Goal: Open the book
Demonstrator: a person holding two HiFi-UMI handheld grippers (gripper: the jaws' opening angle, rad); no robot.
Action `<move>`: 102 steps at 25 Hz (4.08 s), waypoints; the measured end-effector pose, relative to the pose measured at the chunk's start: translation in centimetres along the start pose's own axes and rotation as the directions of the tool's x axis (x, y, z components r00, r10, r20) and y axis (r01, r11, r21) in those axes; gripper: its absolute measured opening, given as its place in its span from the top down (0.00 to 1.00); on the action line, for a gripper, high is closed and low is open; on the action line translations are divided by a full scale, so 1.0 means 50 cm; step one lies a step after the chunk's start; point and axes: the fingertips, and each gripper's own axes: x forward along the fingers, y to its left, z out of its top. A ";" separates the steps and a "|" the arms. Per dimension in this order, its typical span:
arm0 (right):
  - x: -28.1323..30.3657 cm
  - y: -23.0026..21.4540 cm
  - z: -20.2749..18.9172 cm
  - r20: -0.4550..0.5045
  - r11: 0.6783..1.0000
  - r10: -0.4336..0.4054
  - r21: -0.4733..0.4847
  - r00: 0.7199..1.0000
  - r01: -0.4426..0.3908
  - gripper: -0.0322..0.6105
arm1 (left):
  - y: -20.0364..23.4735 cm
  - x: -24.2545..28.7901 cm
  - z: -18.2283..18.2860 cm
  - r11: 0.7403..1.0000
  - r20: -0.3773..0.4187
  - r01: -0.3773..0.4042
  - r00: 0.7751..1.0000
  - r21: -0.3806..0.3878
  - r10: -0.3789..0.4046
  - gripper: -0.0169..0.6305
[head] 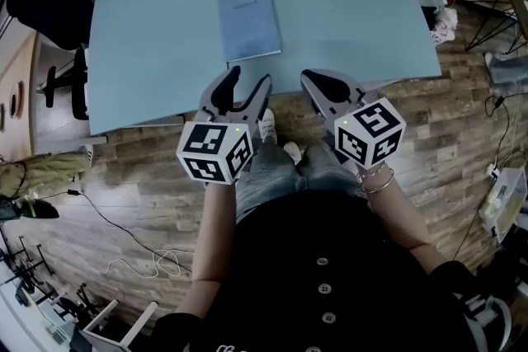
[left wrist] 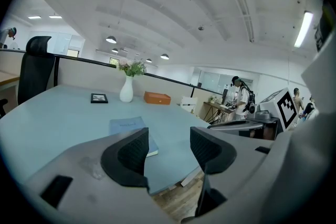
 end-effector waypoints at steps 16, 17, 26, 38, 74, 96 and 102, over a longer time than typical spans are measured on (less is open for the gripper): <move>0.120 -0.052 0.048 -0.009 0.999 -0.040 0.007 0.999 0.040 0.95 | 0.099 0.079 0.018 0.998 -0.060 0.063 0.996 0.017 -0.062 0.62; 0.127 -0.057 0.054 -0.006 0.999 -0.047 0.010 0.999 0.047 0.95 | 0.105 0.085 0.021 0.998 -0.062 0.067 0.996 0.019 -0.066 0.62; 0.178 -0.076 0.092 0.019 0.996 -0.083 0.033 0.996 0.082 0.95 | 0.155 0.131 0.060 0.991 -0.073 0.121 0.990 0.049 -0.117 0.62; 0.241 -0.091 0.105 0.029 0.991 -0.124 0.048 0.992 0.123 0.95 | 0.188 0.179 0.080 0.971 -0.118 0.222 0.971 0.093 -0.210 0.62; 0.228 -0.140 0.054 -0.047 0.978 -0.171 0.112 0.984 0.176 0.95 | 0.176 0.209 -0.001 0.961 -0.235 0.270 0.940 0.060 -0.249 0.62; 0.186 -0.179 -0.025 -0.106 0.972 -0.149 0.168 0.983 0.165 0.95 | 0.127 0.241 -0.068 0.951 -0.346 0.261 0.918 0.164 -0.193 0.62; 0.174 -0.182 -0.052 -0.110 0.963 -0.153 0.204 0.982 0.173 0.95 | 0.100 0.245 -0.105 0.934 -0.399 0.305 0.892 0.185 -0.212 0.62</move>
